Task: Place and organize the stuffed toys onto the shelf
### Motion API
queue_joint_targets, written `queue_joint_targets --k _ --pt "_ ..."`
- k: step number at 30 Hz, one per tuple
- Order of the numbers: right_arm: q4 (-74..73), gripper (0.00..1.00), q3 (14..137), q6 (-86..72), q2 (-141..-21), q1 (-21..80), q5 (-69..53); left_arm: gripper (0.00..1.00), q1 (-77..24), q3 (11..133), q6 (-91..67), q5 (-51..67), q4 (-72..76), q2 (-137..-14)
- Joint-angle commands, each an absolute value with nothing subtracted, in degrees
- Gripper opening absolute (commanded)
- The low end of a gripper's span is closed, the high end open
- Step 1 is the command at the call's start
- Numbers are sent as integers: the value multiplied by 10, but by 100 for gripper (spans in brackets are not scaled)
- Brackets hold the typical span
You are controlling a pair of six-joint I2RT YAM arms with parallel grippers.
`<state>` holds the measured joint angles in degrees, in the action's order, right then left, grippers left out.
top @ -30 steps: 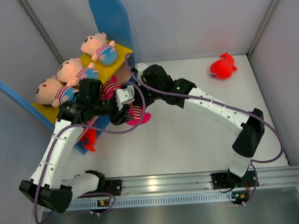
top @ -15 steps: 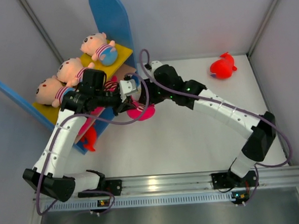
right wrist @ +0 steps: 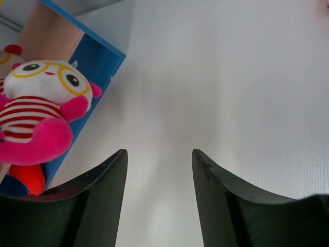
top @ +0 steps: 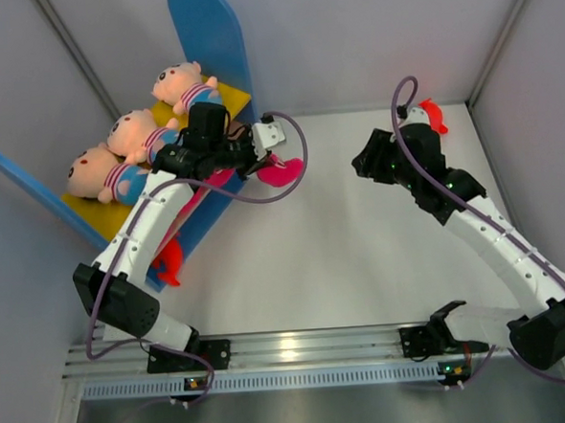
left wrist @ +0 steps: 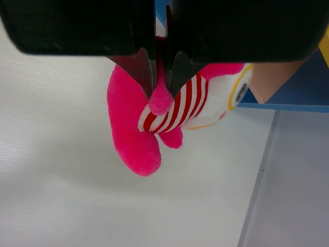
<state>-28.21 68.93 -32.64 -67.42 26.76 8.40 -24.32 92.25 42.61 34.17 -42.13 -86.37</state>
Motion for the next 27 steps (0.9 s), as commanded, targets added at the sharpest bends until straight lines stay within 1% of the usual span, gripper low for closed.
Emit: queue_joint_targets --k 1,3,4,7,9,15,18,20,24,27 --pt "-249 54 671 -324 -679 258 56 0 -243 932 427 312 -319 -878" --pt "-234 54 663 -327 -694 256 13 0 -246 946 433 294 -296 -888" --pt "-221 55 660 -335 -708 257 6 0 -250 949 436 265 -287 -896" --pt "-195 55 646 -351 -729 256 -19 0 -256 961 450 228 -266 -907" --pt "-157 55 633 -364 -745 257 -50 0 -259 966 460 224 -266 -909" --pt "-40 63 622 -416 -803 256 -150 0 -278 970 440 228 -266 -911" --pt "-5 66 635 -433 -823 257 -169 0 -279 980 411 250 -266 -911" --pt "-5 66 652 -434 -833 258 -166 0 -280 985 415 255 -266 -912" --pt "-5 66 657 -430 -845 262 -166 0 -282 980 464 186 -225 -928" --pt "18 66 647 -432 -850 263 -166 0 -281 963 494 156 -196 -931"
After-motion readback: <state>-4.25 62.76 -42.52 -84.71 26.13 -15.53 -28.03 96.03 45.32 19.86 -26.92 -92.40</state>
